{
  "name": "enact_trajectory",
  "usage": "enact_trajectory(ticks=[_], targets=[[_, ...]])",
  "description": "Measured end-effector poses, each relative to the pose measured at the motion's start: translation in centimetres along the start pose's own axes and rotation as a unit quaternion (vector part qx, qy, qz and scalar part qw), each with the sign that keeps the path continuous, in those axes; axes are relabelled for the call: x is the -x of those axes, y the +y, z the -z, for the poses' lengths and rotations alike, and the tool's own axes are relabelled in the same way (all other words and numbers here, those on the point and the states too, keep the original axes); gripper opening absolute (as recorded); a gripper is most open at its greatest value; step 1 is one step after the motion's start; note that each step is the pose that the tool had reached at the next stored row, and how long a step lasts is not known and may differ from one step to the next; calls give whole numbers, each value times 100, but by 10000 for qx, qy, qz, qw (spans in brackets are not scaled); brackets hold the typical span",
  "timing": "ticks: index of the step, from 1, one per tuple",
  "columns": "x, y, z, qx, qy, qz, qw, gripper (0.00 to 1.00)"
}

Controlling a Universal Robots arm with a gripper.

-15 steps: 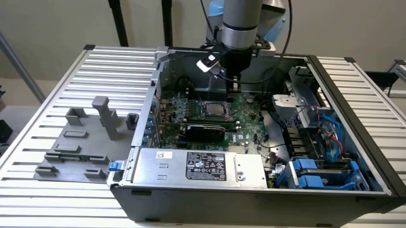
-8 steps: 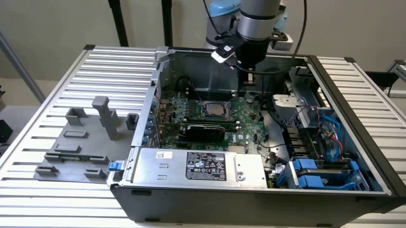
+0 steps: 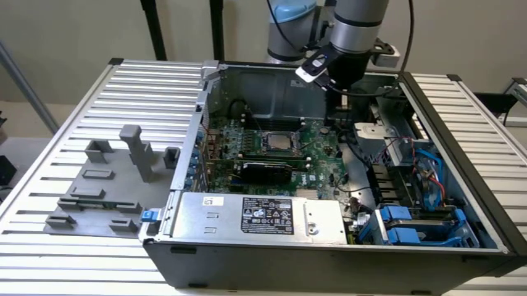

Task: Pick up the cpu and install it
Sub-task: 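Close the cpu cover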

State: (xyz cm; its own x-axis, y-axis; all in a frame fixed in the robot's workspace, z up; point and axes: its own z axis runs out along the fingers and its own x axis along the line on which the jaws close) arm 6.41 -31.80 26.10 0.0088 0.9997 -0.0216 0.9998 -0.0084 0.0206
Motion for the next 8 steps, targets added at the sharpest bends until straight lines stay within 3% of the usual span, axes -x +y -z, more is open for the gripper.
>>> enact_trajectory(ticks=[3, 8], targets=[[1, 86, -53, -3, -1, 0, 10000, 11], [56, 81, -145, -7, -1, -2, 10000, 11]])
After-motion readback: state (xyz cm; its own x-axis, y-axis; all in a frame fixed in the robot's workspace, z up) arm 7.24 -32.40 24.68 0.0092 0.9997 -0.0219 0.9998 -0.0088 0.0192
